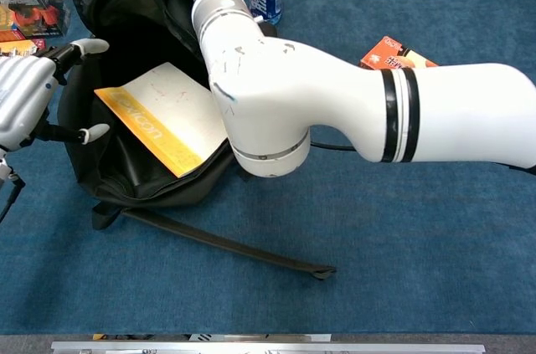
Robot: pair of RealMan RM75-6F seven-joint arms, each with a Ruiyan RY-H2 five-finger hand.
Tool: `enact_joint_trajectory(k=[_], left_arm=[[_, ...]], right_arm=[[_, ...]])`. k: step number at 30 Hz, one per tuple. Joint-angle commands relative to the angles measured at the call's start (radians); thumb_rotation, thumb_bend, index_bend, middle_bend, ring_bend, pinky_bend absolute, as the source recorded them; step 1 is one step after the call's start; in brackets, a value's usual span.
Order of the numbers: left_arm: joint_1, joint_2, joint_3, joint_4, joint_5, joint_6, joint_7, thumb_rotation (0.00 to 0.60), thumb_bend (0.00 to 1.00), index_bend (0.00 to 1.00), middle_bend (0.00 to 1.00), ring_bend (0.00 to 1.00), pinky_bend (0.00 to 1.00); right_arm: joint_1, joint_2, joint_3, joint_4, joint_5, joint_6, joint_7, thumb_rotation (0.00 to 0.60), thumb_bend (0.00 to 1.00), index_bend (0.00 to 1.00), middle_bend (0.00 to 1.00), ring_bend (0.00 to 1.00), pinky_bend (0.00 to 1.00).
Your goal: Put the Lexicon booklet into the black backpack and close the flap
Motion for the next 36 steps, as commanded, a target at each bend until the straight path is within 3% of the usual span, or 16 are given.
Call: enact_joint_trajectory(k=[1, 6, 10, 13, 18, 23, 29, 36], left_arm=[[0.02, 0.026, 0.012, -0.015, 0.008, 0.021, -0.008, 0.6, 0.15, 0.13, 0.23, 0.24, 0.36], [0.047, 0.072, 0.021, -0.031, -0.002, 0.034, -0.021, 0.6, 0.15, 0.11, 0.23, 0.24, 0.36], [0.062, 0.095, 0.023, -0.043, -0.004, 0.044, -0.027, 0.6, 0.15, 0.1, 0.23, 0.24, 0.36], [0.07, 0.108, 0.023, -0.05, -0.009, 0.046, -0.029, 0.6, 0.15, 0.1, 0.23, 0.24, 0.36], [0.08, 0.12, 0.021, -0.052, -0.013, 0.047, -0.034, 0.6, 0.15, 0.1, 0.23, 0.24, 0.36], [0.086, 0.124, 0.019, -0.05, -0.01, 0.048, -0.037, 0.6, 0.15, 0.1, 0.23, 0.24, 0.36], [0.087, 0.129, 0.012, -0.058, -0.009, 0.046, -0.026, 0.6, 0.15, 0.1, 0.23, 0.24, 0.36], [0.088, 0.144, 0.002, -0.068, -0.015, 0.042, -0.02, 0.6, 0.15, 0.1, 0.23, 0.24, 0.36]], right_arm=[[-0.011, 0.01, -0.012, -0.013, -0.002, -0.005, -0.008, 0.6, 0.98, 0.74, 0.62, 0.68, 0.92], [-0.038, 0.048, -0.049, -0.052, 0.006, -0.039, -0.04, 0.6, 0.96, 0.74, 0.59, 0.63, 0.89], [-0.055, 0.079, -0.075, -0.086, 0.029, -0.088, -0.059, 0.6, 0.82, 0.66, 0.53, 0.53, 0.73], [-0.064, 0.102, -0.097, -0.105, 0.039, -0.127, -0.07, 0.6, 0.65, 0.56, 0.47, 0.42, 0.58], [-0.078, 0.141, -0.124, -0.135, 0.052, -0.185, -0.07, 0.6, 0.28, 0.34, 0.31, 0.24, 0.36], [-0.086, 0.178, -0.142, -0.164, 0.053, -0.208, -0.067, 0.6, 0.04, 0.17, 0.19, 0.12, 0.22], [-0.083, 0.22, -0.158, -0.197, 0.083, -0.242, -0.067, 0.6, 0.0, 0.01, 0.08, 0.01, 0.08], [-0.069, 0.293, -0.185, -0.236, 0.158, -0.32, -0.081, 0.6, 0.0, 0.0, 0.03, 0.0, 0.02]])
